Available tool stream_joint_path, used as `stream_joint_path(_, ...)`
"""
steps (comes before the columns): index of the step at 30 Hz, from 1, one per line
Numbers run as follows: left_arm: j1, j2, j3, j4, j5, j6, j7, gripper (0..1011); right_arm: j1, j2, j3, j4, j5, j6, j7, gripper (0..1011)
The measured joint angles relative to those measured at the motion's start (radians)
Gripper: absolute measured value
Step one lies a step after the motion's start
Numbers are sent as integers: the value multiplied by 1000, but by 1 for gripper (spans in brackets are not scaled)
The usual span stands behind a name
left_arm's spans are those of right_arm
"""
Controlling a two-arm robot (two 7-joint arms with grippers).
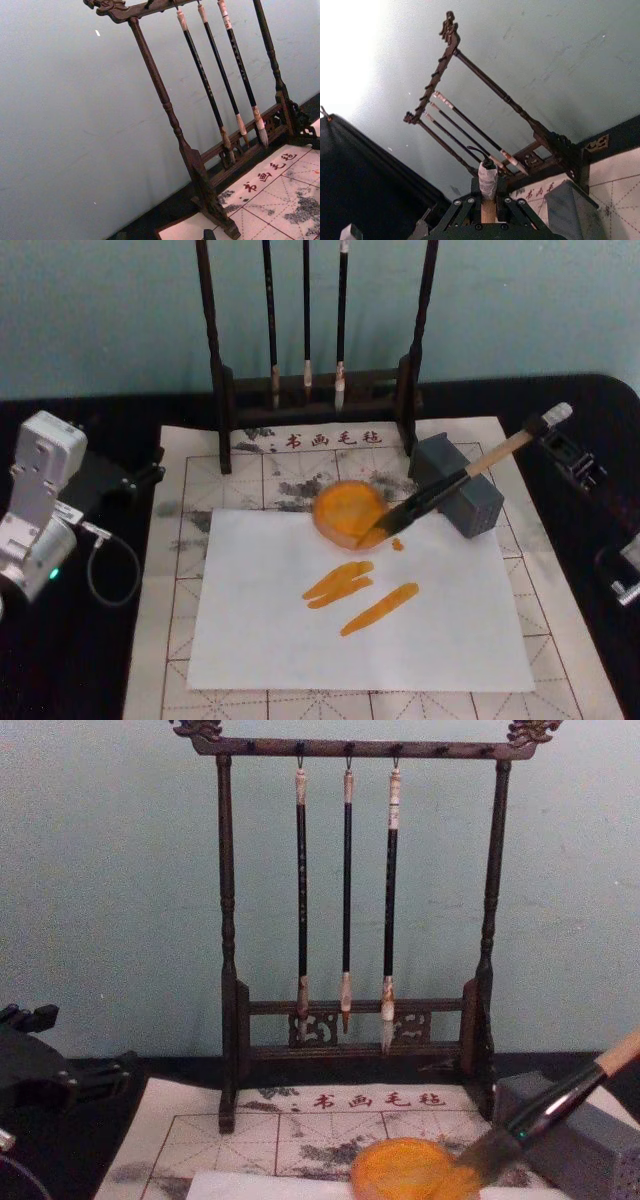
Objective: Pick up the brush from the inkstone, write on the paper, then place the brush back to its original position.
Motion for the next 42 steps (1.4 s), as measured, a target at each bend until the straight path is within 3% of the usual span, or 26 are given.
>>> stream_joint_path(18, 0, 0, 0, 0, 0, 0, 0, 1001, -37, 108, -44, -39, -3, 3, 45, 183)
stream_joint_path(42, 0, 0, 0, 0, 0, 0, 0, 1001, -45, 163, -80, -61, -34, -13, 79, 183)
